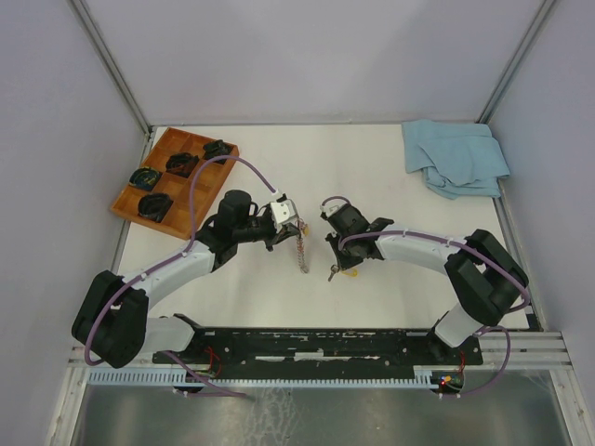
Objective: Put the keys on the keyring
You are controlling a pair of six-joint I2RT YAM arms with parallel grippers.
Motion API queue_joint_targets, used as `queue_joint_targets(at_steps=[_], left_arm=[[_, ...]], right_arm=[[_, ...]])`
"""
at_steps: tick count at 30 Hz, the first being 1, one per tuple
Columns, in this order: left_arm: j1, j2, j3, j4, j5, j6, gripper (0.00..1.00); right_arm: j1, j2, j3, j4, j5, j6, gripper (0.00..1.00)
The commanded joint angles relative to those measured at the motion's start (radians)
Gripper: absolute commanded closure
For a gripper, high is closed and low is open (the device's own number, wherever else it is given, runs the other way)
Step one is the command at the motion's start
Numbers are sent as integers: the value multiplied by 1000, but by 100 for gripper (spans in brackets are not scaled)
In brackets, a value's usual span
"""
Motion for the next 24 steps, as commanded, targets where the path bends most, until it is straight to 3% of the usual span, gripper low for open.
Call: queue_joint_targets(at_steps=[1,15,24], left_arm=[[-4,-15,13,-27,-11,32,97],[-3,-14,18,-39,-4,36,97],[-4,-12,19,-41,-3,37,97]], right_arm=[[0,-9,43,1,9,-11,82],[1,41,79,-21,-28,-80,75],[0,42,89,-28,-66,-96,80]])
